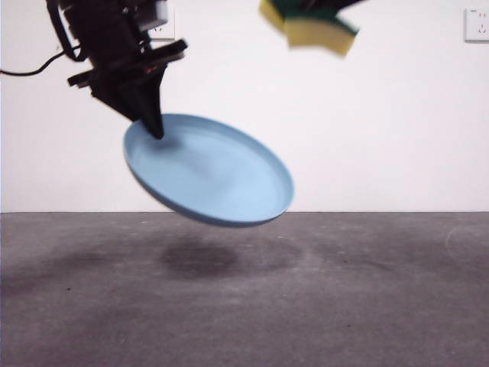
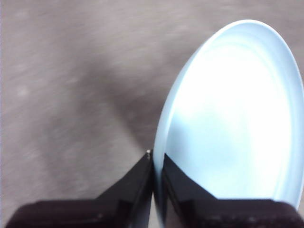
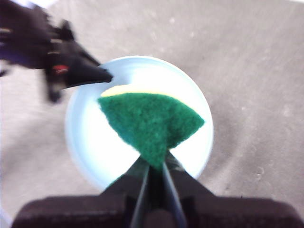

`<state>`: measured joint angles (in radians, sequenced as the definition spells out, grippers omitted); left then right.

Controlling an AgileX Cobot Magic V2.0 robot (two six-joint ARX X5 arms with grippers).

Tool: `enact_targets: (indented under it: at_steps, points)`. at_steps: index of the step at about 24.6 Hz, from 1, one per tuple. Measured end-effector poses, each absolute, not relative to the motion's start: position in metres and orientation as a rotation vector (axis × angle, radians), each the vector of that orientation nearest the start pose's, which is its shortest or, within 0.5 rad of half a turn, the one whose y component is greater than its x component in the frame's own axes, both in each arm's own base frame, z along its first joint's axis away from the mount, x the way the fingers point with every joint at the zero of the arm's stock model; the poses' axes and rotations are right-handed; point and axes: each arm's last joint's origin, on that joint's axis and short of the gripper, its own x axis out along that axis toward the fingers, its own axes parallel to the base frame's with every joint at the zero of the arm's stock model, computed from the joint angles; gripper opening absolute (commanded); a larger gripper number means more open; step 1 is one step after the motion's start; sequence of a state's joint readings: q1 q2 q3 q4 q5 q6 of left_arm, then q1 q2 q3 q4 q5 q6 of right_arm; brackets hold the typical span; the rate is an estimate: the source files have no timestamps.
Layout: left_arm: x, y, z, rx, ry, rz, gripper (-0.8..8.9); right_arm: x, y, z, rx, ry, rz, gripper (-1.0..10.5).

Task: Pick up the plate,pick up the cloth,clean the plate with the cloth

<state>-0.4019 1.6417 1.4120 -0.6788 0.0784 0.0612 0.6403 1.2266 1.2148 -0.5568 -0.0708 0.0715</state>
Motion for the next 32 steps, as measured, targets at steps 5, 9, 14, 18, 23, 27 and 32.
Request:
enact_targets:
  at_steps: [5,9,14,18,23,27,32]
  points:
    - [0.353,-0.116,0.250,0.181,1.025,-0.396,-0.09,0.168,0.128,0.390,-0.058,0.452,0.683,-0.2]
    - [0.369,-0.105,0.220,0.159,1.112,-0.360,-0.09,0.146,0.109,0.404,-0.051,0.388,0.628,-0.2]
    - [0.379,-0.102,0.181,0.154,1.242,-0.339,1.17,0.133,0.096,0.408,-0.067,0.369,0.520,-0.2]
    - [0.380,-0.102,0.174,0.167,1.262,-0.332,3.89,0.133,0.093,0.406,-0.082,0.380,0.465,-0.2]
    - [0.379,-0.102,0.177,0.164,1.255,-0.331,4.09,0.139,0.096,0.403,-0.100,0.395,0.417,-0.2]
    - [0.373,-0.101,0.201,0.157,1.192,-0.335,4.09,0.154,0.105,0.394,-0.121,0.448,0.395,-0.2]
    - [0.350,-0.100,0.264,0.138,1.017,-0.371,4.09,0.188,0.119,0.370,-0.158,0.569,0.347,-0.2]
